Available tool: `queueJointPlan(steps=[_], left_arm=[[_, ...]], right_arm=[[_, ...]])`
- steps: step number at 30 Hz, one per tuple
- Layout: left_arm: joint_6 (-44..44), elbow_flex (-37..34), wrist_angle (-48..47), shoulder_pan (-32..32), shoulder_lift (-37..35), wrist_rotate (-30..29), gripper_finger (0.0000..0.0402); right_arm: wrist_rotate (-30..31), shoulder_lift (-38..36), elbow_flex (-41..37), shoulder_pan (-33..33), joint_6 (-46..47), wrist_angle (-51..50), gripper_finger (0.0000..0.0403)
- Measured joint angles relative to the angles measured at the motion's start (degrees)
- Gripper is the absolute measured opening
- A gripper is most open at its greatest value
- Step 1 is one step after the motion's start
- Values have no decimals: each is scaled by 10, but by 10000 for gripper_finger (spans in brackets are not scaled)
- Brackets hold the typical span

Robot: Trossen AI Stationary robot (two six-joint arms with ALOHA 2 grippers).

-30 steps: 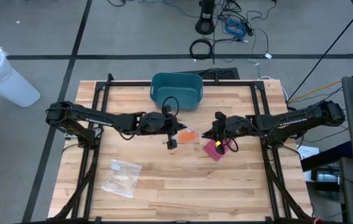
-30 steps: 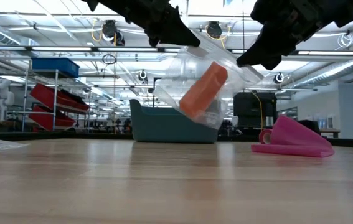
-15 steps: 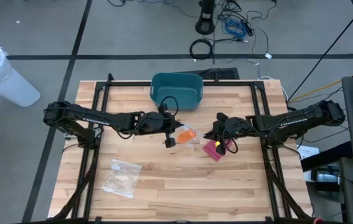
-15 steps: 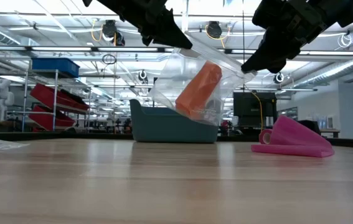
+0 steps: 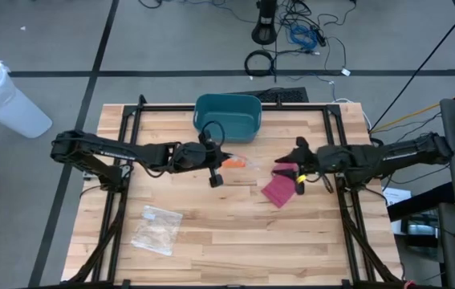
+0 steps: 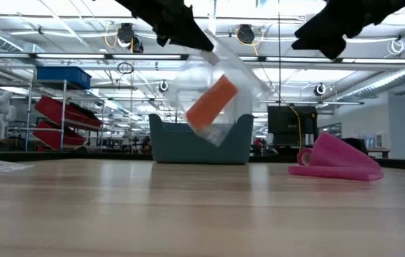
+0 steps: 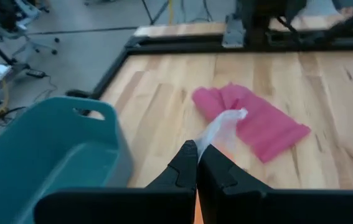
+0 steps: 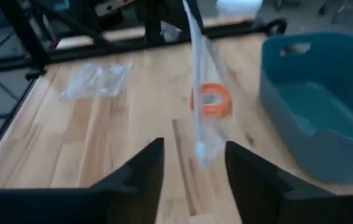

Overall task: Roll bandage
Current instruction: Put the transparent zip lock containing the rolled orange bandage into the blue bin

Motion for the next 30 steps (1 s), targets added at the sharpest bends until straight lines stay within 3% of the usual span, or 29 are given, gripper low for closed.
queueJointPlan(steps=[3,8,11,24,30], left_arm=[[0,0,1,0,-13,-8,0],[-3,0,27,-4,-24,-29,0],[-2,0,57,-7,-27,-31,0],[-20,0,153,-15,-27,-23,0],[-20,0,165,-23,-26,-23,0]], right_arm=[[39,-24,-62,23,12,89,180],[42,17,-237,41,32,450,180],[57,63,-288,37,32,610,168],[53,255,-178,-6,-16,594,157],[-1,309,-146,-32,-27,634,151]])
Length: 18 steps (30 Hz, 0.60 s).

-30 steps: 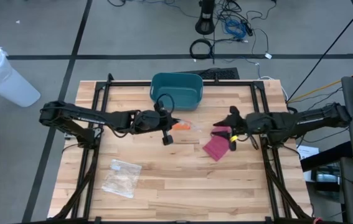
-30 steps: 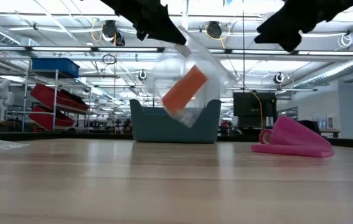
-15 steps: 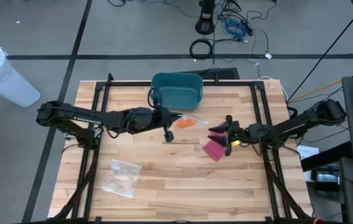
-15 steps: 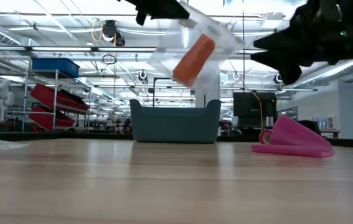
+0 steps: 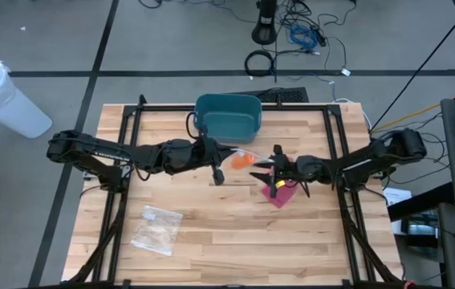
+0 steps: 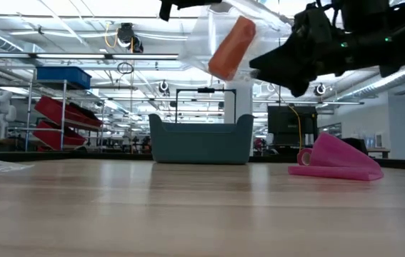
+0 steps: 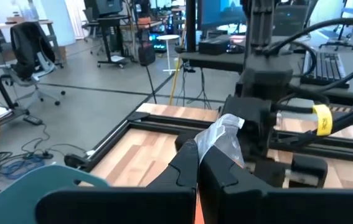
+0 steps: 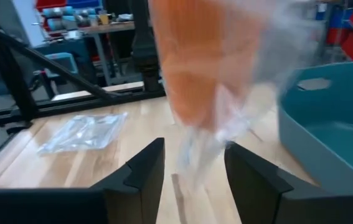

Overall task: Roll bandage
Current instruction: Put the transparent zip lock containing the rolled orange bandage into the blue bin

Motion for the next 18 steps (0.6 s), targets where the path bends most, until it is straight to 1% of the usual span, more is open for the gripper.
queueJointPlan(steps=[2,4,5,7,8,10,13,18], left_arm=[[0,0,3,0,0,0,0],[0,0,3,0,0,-3,0],[0,0,4,0,0,-5,0],[0,0,5,0,0,-15,0],[0,0,4,0,0,-22,0],[0,0,1,0,0,-42,0],[1,0,0,0,0,-68,0],[5,-1,-20,1,-19,-114,0]], right_arm=[[-17,13,13,-6,0,3,136],[-23,27,27,-7,-1,0,109],[-22,33,29,-7,-4,-1,88],[-22,43,31,-3,-24,0,33],[-20,45,32,1,-38,2,18],[10,45,32,10,-45,3,6],[43,45,32,22,-59,1,1],[77,48,32,39,-49,-61,0]])
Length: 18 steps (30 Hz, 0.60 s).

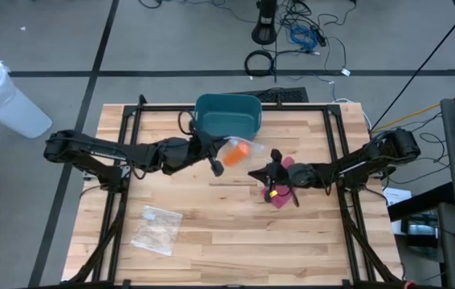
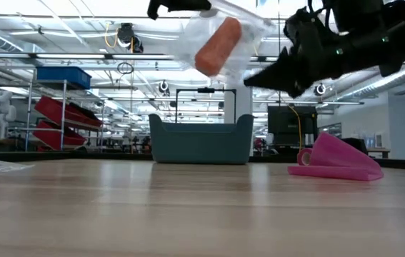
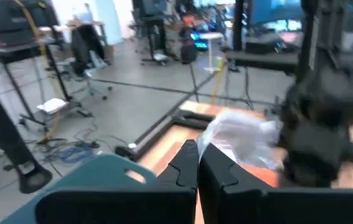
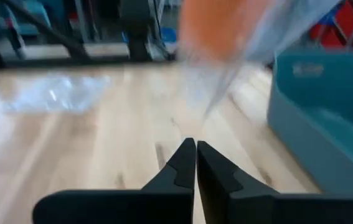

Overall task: Roll bandage
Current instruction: Put the transparent zip lock containing the rolled orange bandage into the blue bin

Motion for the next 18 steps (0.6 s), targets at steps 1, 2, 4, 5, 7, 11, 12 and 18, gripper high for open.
queueJointPlan(steps=[1,2,4,5,7,11,12,18], left_arm=[[0,0,-1,1,-6,-5,0],[-1,0,-7,1,-12,-6,0],[-1,0,-8,2,-14,-7,0],[-1,0,-12,1,-14,-6,0],[-1,0,-27,0,-13,4,0],[-21,0,-81,0,-13,9,0],[-28,0,-95,0,-13,10,0],[-49,0,-124,-1,-5,22,0]], right_arm=[[10,1,0,3,3,-15,0],[14,1,0,5,7,-23,0],[15,-3,0,5,14,-29,0],[14,-5,0,5,15,-31,0],[3,-14,0,8,8,-30,0],[-6,-65,0,23,-33,-30,1],[-6,-82,0,26,-46,-31,4],[-4,-160,25,19,-129,-101,68]])
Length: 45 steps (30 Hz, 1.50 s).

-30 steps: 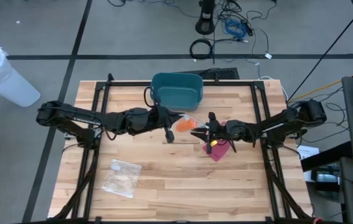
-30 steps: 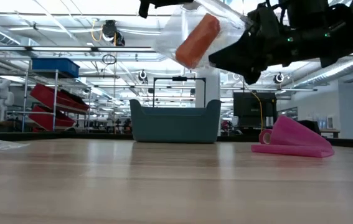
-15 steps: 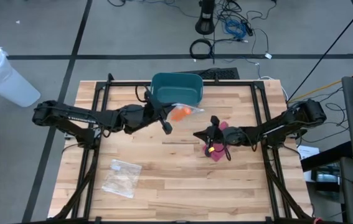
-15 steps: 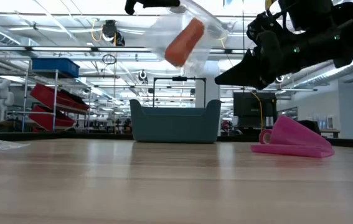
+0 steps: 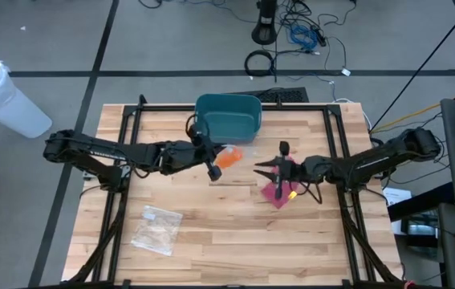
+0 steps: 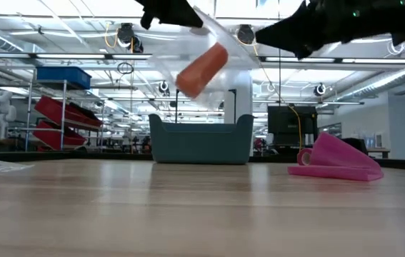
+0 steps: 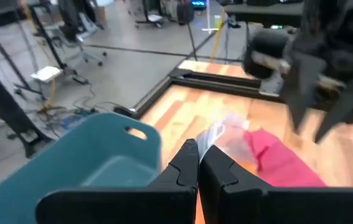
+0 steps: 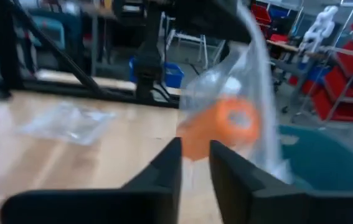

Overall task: Roll bandage
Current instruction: Put the transparent zip lock containing the rolled orange bandage into the blue bin

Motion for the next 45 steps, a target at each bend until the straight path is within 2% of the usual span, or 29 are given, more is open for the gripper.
queueJointPlan(steps=[4,8,12,16,22,25,26,31,36,41,45], left_arm=[[0,0,-2,-2,18,19,0],[0,0,2,-5,31,19,0],[0,0,12,-13,35,17,0],[0,0,10,-18,35,15,0],[1,0,10,-18,35,7,0],[1,0,10,-18,35,7,0],[1,0,8,-18,35,7,0],[-30,-1,-43,-17,35,7,6],[-46,-16,-72,-16,32,-2,57],[-77,-16,-135,-16,30,-60,108],[-127,-16,-200,-16,30,-112,122]], right_arm=[[2,1,76,-13,-59,-97,144],[6,20,149,-40,-75,-181,214],[3,43,170,-70,-67,-195,241],[-16,57,171,-96,-52,-209,210],[-106,77,172,-117,-33,-220,86],[-113,82,172,-117,-49,-222,22],[-113,82,172,-117,-59,-223,11],[-104,81,212,-121,-86,-289,1],[-104,90,276,-148,-123,-376,0],[-105,91,322,-197,-165,-415,0],[-111,91,347,-245,-203,-421,0]])
